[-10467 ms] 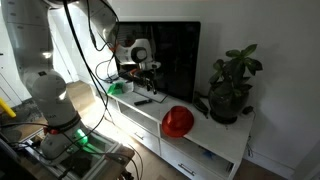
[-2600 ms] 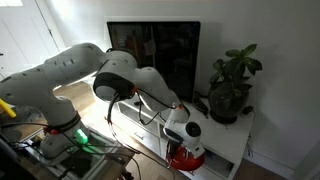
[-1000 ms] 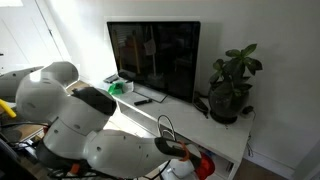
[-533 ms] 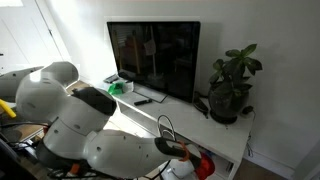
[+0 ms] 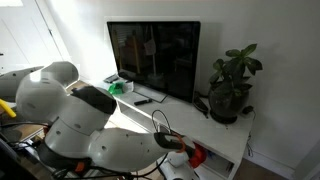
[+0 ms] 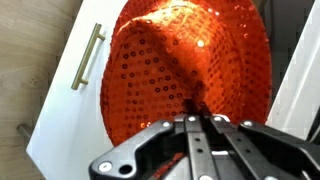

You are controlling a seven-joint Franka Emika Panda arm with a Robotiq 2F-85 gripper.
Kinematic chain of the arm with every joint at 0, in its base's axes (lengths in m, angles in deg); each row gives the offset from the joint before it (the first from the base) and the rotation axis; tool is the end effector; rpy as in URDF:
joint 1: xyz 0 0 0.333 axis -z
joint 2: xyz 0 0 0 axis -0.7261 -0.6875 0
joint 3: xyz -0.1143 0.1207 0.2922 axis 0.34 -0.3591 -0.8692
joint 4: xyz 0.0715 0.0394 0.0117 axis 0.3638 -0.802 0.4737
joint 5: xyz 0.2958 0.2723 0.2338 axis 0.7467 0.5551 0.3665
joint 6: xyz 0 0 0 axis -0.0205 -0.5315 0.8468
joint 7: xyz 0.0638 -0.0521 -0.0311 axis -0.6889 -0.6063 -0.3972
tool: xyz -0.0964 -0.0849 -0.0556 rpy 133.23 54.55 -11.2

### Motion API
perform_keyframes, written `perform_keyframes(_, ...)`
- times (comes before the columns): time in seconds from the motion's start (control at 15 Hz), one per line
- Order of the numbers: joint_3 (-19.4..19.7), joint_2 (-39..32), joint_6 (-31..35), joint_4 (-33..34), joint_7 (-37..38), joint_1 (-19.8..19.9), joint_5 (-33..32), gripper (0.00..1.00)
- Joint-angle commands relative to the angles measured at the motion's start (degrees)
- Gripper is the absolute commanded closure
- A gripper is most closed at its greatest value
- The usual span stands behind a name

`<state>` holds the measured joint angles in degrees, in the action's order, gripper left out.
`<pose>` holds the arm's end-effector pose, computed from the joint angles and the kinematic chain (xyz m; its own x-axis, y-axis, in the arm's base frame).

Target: Pick up the red hat and put it in the top rightmost compartment on the tv stand

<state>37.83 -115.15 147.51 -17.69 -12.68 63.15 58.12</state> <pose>0.2318 -0.5597 -0.2134 0.3038 -0.9469 0.1056 -0.5822 -0.2722 -0.7662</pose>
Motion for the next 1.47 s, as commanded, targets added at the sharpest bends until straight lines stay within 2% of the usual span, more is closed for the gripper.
perform_keyframes(0.0,-2.6,0.0,4.0,-6.7,-4.2,1.6,3.3,0.99)
perform_keyframes(0.2,-4.0,0.0,5.9,-10.5,-7.5,1.7,7.4,0.99)
perform_keyframes(0.4,-4.3,0.0,4.7,-11.3,-9.7,1.1,12.1,0.99)
perform_keyframes(1.0,-3.9,0.1,1.8,-8.6,-22.0,-0.7,29.8,0.99)
perform_keyframes(1.4,-2.3,0.1,-2.1,-6.5,-27.1,-3.6,37.1,0.99)
